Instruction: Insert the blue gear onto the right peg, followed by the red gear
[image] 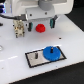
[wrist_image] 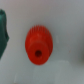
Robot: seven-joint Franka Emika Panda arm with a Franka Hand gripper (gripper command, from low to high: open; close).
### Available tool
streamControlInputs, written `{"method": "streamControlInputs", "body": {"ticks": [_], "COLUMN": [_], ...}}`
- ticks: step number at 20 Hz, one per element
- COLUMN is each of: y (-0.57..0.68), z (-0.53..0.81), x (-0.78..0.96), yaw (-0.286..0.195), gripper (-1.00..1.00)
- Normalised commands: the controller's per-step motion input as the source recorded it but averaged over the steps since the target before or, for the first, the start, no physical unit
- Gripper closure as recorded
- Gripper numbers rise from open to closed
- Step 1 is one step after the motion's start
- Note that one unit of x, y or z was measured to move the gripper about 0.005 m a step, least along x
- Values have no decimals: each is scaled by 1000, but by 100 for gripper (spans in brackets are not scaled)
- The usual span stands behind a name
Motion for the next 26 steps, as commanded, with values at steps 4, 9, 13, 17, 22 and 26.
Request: {"method": "streamControlInputs", "body": {"ticks": [4, 9, 13, 17, 22, 26], "y": [160, 169, 141, 119, 14, 0], "z": [-154, -207, -269, -294, -306, -287], "x": [-483, -415, -298, -138, -18, -84], "yaw": [0, 0, 0, 0, 0, 0], "gripper": [-100, -100, -100, -100, -100, -100]}}
